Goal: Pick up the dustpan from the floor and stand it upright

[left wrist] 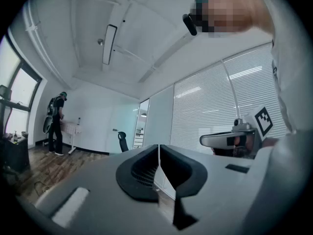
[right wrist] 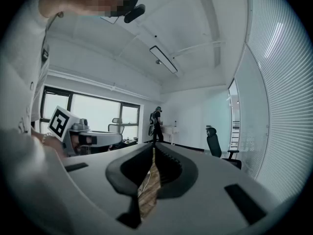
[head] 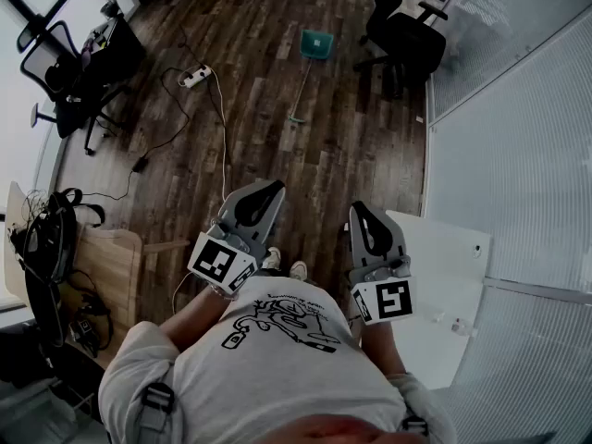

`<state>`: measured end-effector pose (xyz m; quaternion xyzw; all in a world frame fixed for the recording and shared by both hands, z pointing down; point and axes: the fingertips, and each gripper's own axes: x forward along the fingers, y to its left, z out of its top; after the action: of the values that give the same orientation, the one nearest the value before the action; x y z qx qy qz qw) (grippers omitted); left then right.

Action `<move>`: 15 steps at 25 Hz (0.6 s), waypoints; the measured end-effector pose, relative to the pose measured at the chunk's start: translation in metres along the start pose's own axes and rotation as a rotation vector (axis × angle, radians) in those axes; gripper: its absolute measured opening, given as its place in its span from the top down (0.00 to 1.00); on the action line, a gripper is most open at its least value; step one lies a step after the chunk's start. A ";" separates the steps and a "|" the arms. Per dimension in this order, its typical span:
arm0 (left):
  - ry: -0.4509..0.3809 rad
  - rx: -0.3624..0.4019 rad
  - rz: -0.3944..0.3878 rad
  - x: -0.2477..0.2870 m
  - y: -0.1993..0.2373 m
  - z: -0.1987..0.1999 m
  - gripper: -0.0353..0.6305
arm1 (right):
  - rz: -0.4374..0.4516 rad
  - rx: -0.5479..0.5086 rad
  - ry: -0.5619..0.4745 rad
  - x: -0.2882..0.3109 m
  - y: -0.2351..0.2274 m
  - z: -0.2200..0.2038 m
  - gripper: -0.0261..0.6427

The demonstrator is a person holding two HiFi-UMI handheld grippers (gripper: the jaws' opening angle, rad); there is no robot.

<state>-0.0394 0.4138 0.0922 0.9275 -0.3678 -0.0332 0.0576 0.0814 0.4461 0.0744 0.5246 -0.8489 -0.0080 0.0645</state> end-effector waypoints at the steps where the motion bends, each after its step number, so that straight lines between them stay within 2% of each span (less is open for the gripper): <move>1: -0.001 -0.001 -0.002 -0.002 0.003 0.001 0.93 | -0.002 -0.002 0.003 0.003 0.003 0.000 0.94; 15: 0.019 -0.021 -0.032 -0.039 0.054 -0.004 0.93 | -0.027 0.002 0.003 0.044 0.053 0.005 0.94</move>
<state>-0.1042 0.4023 0.1035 0.9329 -0.3521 -0.0293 0.0702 0.0143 0.4304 0.0778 0.5362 -0.8415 -0.0072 0.0651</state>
